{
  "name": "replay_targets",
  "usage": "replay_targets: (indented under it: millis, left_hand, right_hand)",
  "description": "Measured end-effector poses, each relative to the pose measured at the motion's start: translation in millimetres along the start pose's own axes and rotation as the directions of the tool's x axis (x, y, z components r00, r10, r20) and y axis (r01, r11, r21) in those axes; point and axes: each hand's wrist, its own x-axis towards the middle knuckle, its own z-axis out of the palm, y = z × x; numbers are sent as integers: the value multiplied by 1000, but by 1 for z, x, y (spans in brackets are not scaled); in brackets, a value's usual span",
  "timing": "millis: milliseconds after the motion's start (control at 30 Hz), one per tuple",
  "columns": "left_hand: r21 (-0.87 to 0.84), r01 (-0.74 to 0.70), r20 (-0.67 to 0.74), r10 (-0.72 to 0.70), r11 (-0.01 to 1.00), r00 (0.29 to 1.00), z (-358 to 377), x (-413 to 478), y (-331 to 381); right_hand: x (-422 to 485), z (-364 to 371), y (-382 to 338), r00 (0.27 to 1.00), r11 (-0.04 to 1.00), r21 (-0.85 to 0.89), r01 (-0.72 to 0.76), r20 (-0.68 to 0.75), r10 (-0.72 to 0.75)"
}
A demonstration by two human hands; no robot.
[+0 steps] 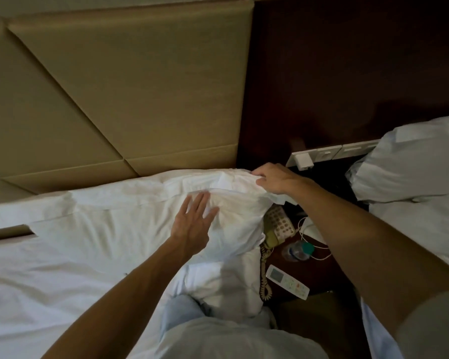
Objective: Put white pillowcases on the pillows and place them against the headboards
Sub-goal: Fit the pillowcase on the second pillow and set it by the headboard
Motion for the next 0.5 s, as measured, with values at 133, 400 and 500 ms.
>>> replay_targets:
  millis: [133,400,500]
  left_hand:
    - [-5,22,13,-22,1000,1000,6,-5,0]
    - [-67,73,-76,-78,995,994,2,-9,11]
    - [-82,55,-123,-65,995,990,-8,-7,2]
  right_hand:
    - [-7,14,-3,999,989,-146,30,-21,-34]
    - [-22,-23,-26,907,864,-477,158,-277,-319]
    - [-24,-43,-32,891,862,-485,146,-313,-327]
